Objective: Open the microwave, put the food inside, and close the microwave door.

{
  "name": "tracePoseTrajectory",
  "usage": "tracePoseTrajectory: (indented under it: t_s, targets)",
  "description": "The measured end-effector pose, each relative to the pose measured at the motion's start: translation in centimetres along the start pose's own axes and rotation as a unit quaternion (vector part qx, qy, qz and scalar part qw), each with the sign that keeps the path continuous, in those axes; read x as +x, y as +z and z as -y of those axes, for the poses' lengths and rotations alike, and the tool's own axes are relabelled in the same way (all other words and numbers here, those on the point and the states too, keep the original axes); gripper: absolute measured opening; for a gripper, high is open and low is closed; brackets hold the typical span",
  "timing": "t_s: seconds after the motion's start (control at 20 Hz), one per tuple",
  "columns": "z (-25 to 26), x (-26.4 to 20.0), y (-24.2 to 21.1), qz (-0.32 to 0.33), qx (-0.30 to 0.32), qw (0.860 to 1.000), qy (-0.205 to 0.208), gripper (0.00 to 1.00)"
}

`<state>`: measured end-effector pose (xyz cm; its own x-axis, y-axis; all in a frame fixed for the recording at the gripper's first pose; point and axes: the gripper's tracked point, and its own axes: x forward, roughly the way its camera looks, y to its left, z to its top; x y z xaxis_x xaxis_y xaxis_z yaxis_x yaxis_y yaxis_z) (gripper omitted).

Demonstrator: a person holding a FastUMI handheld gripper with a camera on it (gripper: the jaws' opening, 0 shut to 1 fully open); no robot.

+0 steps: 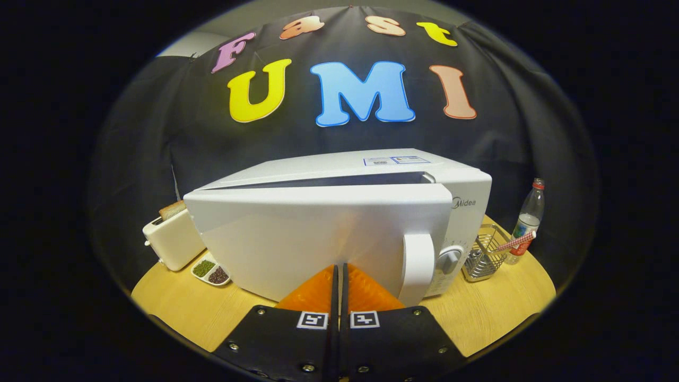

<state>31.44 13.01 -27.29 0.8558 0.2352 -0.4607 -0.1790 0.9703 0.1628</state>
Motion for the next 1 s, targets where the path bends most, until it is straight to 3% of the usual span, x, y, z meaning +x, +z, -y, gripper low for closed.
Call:
tracePoseTrajectory:
  t_s: [0.65, 1.0]
  targets:
    - [1.8, 2.5, 1.5, 0.015, 0.016, 0.999, -0.035, 0.01]
    - [0.8, -4.1, 5.7, 0.077, -0.021, 0.996, -0.051, 0.02]
